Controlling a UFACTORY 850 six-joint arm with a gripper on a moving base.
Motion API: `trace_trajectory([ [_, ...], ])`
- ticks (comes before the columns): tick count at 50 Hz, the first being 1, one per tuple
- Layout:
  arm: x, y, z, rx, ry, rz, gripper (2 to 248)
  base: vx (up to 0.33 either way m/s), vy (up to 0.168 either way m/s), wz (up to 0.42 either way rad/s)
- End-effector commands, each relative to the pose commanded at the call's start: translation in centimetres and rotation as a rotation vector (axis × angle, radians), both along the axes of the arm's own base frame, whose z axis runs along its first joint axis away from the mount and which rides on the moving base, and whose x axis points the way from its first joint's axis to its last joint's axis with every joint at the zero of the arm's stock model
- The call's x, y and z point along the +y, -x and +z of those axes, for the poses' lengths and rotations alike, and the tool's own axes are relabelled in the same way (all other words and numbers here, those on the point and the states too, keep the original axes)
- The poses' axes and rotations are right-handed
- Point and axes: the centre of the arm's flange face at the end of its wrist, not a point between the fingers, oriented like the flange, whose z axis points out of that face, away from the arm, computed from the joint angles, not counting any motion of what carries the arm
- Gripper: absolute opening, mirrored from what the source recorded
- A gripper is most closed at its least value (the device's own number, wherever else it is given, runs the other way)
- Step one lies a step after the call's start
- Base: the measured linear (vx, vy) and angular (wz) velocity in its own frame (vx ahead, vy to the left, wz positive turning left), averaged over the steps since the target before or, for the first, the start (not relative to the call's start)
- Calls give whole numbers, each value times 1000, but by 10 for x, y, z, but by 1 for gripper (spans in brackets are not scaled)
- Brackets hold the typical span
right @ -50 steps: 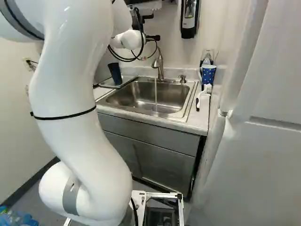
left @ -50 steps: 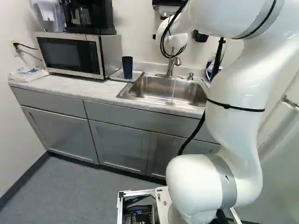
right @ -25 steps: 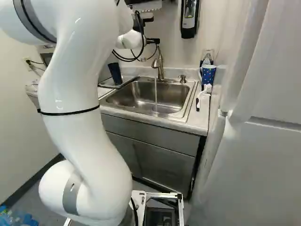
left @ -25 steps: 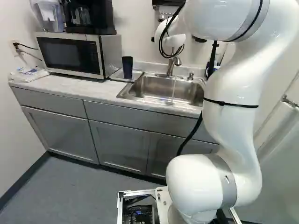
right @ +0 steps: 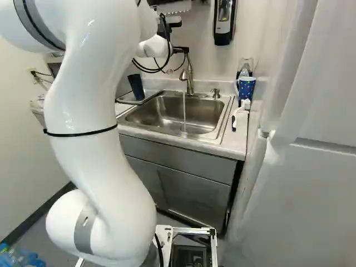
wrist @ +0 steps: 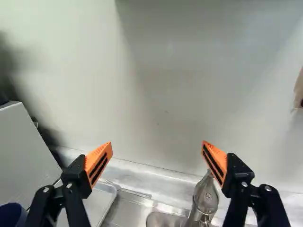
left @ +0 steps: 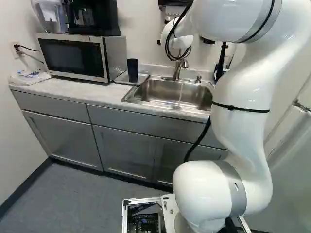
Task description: Rinse the cup and place it in the tray
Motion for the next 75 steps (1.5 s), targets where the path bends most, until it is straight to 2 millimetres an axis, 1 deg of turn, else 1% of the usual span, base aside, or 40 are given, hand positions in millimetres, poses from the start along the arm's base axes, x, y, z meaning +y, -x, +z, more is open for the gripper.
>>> trace_trajectory([
  [17, 0, 16, 1, 9, -1, -1, 247, 0, 0, 0],
  [38, 0, 37, -1, 61, -3, -3, 247, 0, 0, 0],
  [75, 1, 58, -9, 161, -9, -4, 247, 0, 0, 0],
])
